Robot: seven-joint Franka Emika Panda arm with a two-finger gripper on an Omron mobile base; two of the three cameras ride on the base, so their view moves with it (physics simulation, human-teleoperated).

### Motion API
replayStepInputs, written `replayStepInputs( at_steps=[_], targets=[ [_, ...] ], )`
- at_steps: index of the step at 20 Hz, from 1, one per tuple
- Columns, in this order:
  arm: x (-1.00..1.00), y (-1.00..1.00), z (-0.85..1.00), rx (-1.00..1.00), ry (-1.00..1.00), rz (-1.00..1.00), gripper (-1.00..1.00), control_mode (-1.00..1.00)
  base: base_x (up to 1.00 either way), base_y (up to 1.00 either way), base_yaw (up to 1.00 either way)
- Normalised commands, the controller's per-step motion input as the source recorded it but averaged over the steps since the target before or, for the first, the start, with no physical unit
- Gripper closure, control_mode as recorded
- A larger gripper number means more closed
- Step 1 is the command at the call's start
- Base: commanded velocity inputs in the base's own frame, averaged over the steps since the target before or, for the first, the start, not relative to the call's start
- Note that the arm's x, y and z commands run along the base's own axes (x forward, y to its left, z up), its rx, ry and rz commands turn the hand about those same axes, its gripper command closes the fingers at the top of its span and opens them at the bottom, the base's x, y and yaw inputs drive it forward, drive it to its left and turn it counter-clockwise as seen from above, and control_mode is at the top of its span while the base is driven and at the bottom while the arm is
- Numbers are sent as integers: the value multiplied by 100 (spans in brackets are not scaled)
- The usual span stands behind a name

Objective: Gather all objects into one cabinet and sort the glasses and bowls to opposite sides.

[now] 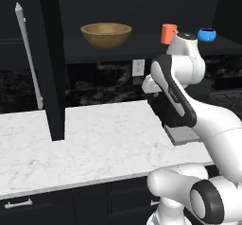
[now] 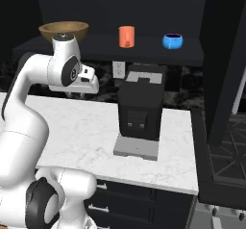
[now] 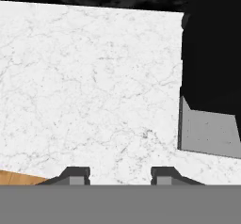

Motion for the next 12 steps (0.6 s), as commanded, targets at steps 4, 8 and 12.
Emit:
replayStepInputs(
  at_steps=[4,8,12],
  targets=[
    [0,0,0,0,0,0,-100,100,0,0,0],
    [0,0,0,0,0,0,-100,100,0,0,0],
    [0,0,0,0,0,0,-100,100,-8,0,0]
  ],
)
